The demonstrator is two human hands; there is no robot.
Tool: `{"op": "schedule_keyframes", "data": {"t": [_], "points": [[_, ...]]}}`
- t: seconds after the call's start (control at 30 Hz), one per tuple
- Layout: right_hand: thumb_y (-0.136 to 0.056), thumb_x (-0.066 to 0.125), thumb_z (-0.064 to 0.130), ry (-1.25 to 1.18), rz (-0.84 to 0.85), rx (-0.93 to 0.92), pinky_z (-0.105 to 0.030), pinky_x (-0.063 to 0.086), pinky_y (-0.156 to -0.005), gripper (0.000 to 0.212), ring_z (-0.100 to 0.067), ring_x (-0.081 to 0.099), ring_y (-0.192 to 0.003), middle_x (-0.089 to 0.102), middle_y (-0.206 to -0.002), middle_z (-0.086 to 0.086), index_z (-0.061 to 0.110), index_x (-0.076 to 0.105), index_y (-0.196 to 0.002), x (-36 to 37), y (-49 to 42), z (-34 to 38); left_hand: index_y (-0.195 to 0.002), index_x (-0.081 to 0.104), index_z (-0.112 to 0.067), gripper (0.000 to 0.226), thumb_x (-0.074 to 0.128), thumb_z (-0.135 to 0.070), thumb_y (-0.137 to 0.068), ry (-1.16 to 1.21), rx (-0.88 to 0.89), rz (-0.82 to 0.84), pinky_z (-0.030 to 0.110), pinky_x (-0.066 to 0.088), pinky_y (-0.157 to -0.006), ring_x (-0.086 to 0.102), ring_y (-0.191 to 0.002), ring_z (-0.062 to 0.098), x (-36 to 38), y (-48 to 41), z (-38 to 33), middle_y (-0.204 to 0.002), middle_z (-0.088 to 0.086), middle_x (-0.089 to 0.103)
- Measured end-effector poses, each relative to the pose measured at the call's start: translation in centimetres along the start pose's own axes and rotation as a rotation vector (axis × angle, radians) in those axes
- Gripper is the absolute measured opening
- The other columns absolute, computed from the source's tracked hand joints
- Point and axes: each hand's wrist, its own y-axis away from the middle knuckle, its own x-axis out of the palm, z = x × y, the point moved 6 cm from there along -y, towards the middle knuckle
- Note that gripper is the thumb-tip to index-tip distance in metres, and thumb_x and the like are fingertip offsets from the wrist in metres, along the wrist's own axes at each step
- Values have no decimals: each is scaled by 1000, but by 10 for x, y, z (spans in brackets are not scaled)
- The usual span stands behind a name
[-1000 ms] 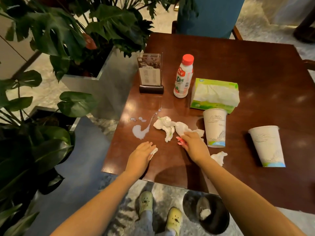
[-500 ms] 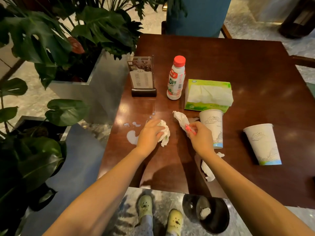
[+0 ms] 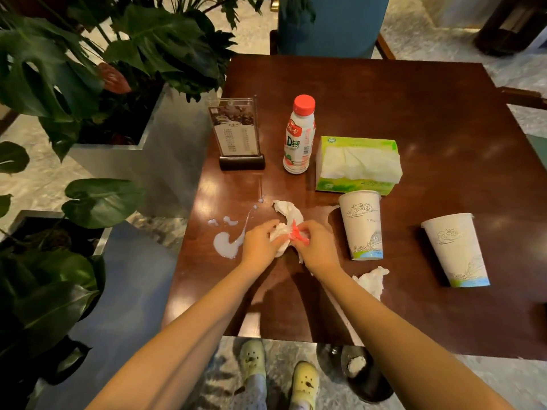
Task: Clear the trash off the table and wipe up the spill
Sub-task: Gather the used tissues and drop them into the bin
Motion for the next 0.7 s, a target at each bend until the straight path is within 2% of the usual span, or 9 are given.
{"op": "schedule_keyframes", "data": {"t": [0.07, 0.2, 0.3, 0.33, 0.43, 0.5, 0.57, 0.63, 0.7], "points": [[-85, 63, 21, -18, 33, -3, -31, 48, -77, 22, -28, 64, -91, 67, -103, -12, 10, 64, -104, 6, 4, 0, -123, 60, -10, 34, 57, -16, -90, 77, -35, 20, 29, 46, -94, 59, -114, 23, 3, 1, 3, -123, 11, 64], [-90, 53, 5, 38, 160, -111, -25, 40, -87, 31, -28, 59, -107, 64, -116, -16, 3, 60, -120, 15, 12, 7, -118, 64, -12, 31, 45, -24, -96, 166, -48, 47, 25, 43, -93, 57, -112, 17, 6, 6, -5, -120, 6, 65], [-87, 46, -2, 64, 226, -123, -28, 42, -88, 33, -28, 57, -104, 63, -112, -17, 1, 57, -118, 18, 17, 1, -89, 65, -32, 10, 55, -34, -91, 217, -71, 97, 30, 44, -93, 58, -98, 14, 13, 7, -6, -96, -4, 66], [-87, 45, -1, 62, 254, -119, -31, 43, -88, 33, -26, 57, -103, 63, -112, -14, 0, 57, -118, 18, 17, 0, -91, 65, -34, 6, 59, -33, -88, 240, -76, 88, 30, 44, -95, 58, -99, 14, 13, 6, -5, -97, -6, 67], [-88, 39, -3, 15, 355, -77, -23, 38, -99, 48, -15, 51, -116, 57, -122, -2, 6, 48, -135, 15, 20, -4, -115, 65, -14, 30, 64, -22, -86, 352, -149, 27, 31, 49, -92, 61, -104, 17, 9, 2, 3, -115, 7, 68], [-91, 39, -5, -122, 331, 39, -26, 36, -106, 46, -19, 49, -126, 55, -132, -8, 5, 47, -134, 6, 21, -9, -112, 66, -9, 27, 63, -13, -85, 354, -164, 21, 33, 52, -87, 62, -100, 19, 10, -2, 4, -113, 10, 68], [-92, 40, -5, -214, 220, 64, -29, 41, -105, 38, -19, 55, -117, 59, -127, -12, 3, 54, -126, -11, 25, -11, -107, 68, -9, 24, 64, -8, -83, 317, -145, 25, 34, 51, -87, 61, -100, 20, 12, -4, 2, -111, 8, 68], [-92, 41, -3, -180, 99, -3, -33, 47, -101, 33, -15, 60, -103, 63, -117, -8, 5, 57, -120, -32, 32, -12, -104, 70, -10, 23, 66, -7, -81, 291, -134, 19, 33, 50, -87, 60, -101, 18, 15, -3, -2, -109, 6, 68], [-93, 46, 5, -22, 10, -44, -33, 50, -96, 29, -15, 61, -102, 64, -115, -3, 9, 58, -119, -54, 42, -21, -102, 71, -10, 21, 66, -7, -81, 290, -139, 18, 34, 51, -86, 61, -101, 20, 20, -3, -1, -108, 5, 69]]}}
